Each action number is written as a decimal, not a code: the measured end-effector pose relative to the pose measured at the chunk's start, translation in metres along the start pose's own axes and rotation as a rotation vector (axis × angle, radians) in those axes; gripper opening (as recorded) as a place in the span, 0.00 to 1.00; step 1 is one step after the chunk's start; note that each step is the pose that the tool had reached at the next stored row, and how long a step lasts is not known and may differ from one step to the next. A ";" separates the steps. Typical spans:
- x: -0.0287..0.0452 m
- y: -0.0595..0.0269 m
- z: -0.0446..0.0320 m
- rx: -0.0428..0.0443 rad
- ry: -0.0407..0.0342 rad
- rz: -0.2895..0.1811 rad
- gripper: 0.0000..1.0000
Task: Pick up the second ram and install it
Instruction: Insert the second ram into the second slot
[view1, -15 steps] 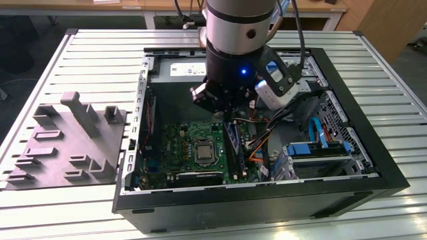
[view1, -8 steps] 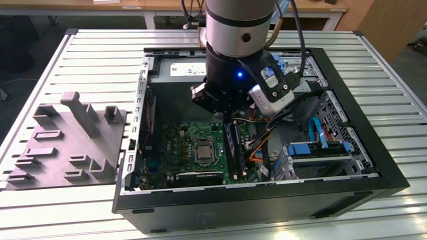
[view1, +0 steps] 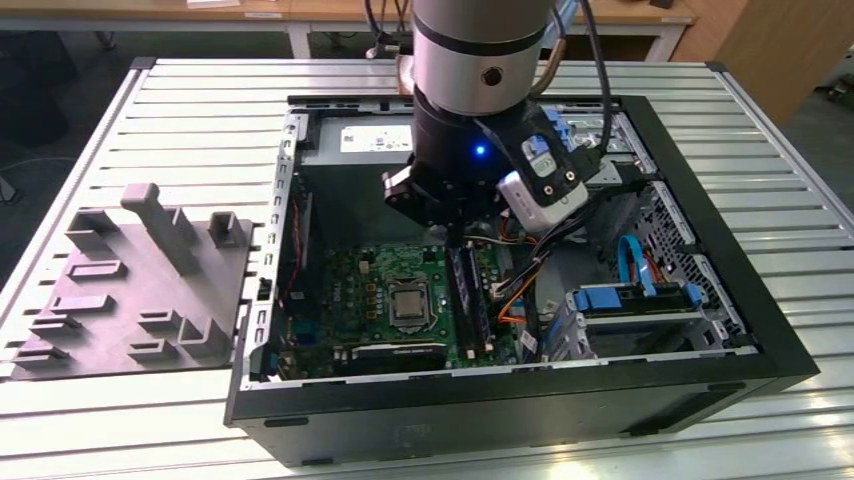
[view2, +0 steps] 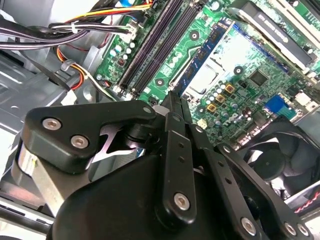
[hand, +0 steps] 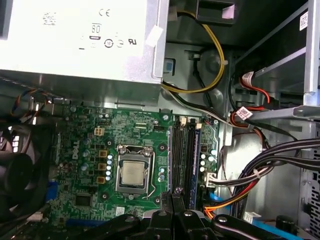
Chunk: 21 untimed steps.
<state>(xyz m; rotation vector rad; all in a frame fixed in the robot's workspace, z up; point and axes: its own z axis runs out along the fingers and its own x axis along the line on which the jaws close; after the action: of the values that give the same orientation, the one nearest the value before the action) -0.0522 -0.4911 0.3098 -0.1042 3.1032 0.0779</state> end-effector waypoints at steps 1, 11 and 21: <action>-0.0006 -0.0002 0.0006 0.0000 0.0000 0.001 0.11; -0.0014 -0.0016 0.0108 0.0013 -0.0015 0.033 0.11; -0.0086 -0.0025 0.0197 0.0014 -0.0015 0.033 0.11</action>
<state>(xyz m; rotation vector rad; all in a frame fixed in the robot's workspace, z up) -0.0427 -0.4921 0.2903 -0.0526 3.1039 0.0767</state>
